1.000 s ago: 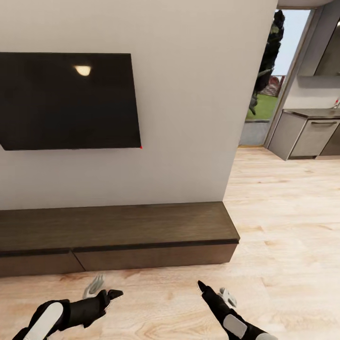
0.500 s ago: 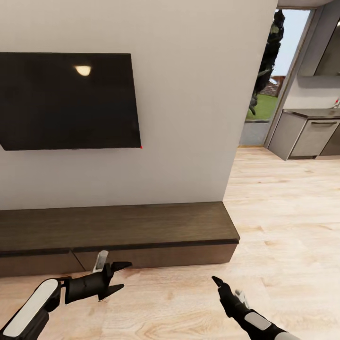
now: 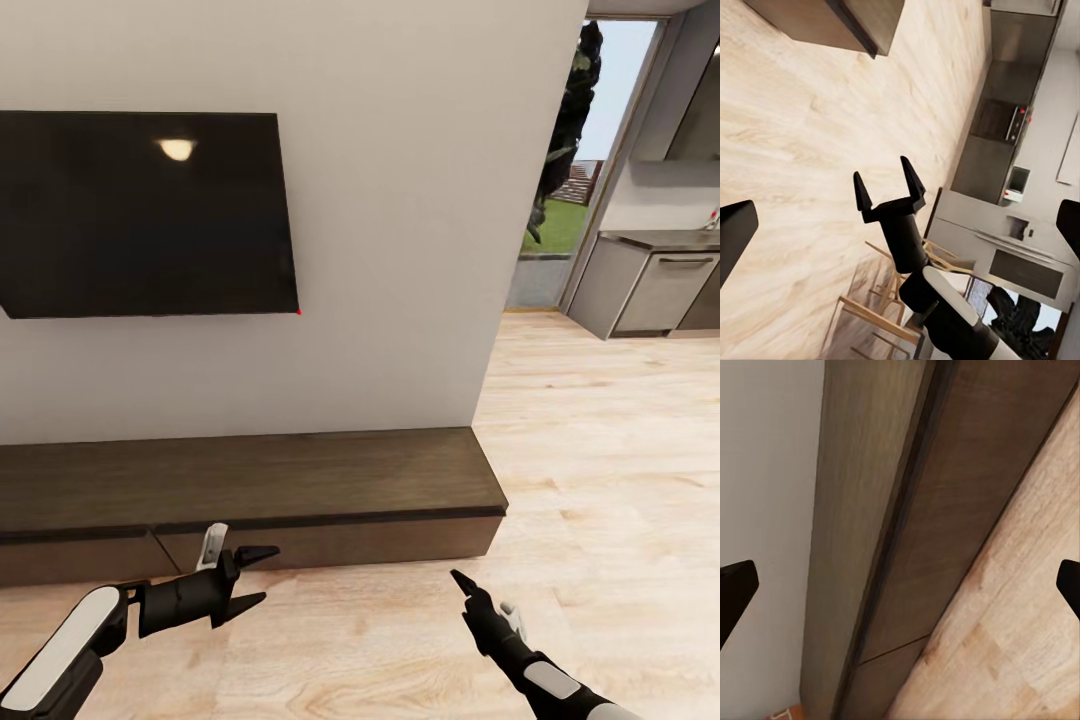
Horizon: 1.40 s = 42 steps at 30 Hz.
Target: Place each of the two pumpkins and all three candles from the living room inside a cabinet in the living room (use any cabinet), then make sure every cabinet is closed, and position the cauldron so it is next to a table in the living room.
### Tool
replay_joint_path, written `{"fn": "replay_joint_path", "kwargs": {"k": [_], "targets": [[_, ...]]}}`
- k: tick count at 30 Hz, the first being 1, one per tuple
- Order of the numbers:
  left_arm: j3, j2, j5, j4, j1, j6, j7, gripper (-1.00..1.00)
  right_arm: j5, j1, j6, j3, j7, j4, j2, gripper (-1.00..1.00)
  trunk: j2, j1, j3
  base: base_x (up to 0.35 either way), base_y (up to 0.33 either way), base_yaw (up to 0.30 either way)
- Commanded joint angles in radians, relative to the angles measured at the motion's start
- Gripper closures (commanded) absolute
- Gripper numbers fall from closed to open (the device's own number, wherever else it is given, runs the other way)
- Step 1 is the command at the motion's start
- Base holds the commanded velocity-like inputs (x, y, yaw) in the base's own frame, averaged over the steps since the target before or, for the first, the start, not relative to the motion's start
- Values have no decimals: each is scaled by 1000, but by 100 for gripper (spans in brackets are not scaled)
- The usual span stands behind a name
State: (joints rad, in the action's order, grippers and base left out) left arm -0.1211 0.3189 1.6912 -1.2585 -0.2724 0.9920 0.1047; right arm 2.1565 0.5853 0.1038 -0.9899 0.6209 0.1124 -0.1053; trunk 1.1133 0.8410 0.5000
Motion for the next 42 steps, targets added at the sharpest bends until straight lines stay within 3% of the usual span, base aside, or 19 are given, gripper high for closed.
{"fn": "replay_joint_path", "kwargs": {"k": [1, 10, 34, 38, 42], "targets": [[-1, 0, 11, -1, -1, 1, 10, -100, 10, 1, 7, -5, 4, -1, 0, -100, 1, 0, 1, 0, 0, 0], [-3, 0, 11, 0, -1, 1, 9, -100, 10, 1, 5, -5, 7, -2, -1, -100, 1, 0, 1, 0, 0, 0], [-15, -4, 12, -1, 0, 2, 7, -100, 9, 6, -5, -2, 9, 4, -14, -100, 169, 92, 76, 0, 0, 0], [-38, -25, 15, 5, 10, 0, -15, -100, 33, 7, 18, -2, 32, -16, -37, -100, 168, 92, 76, 0, 0, 0], [-46, -35, 21, 28, 13, 1, -12, -100, 10, 7, 2, -1, 20, -1, -40, -100, 168, 92, 76, 70, 0, 0]]}}
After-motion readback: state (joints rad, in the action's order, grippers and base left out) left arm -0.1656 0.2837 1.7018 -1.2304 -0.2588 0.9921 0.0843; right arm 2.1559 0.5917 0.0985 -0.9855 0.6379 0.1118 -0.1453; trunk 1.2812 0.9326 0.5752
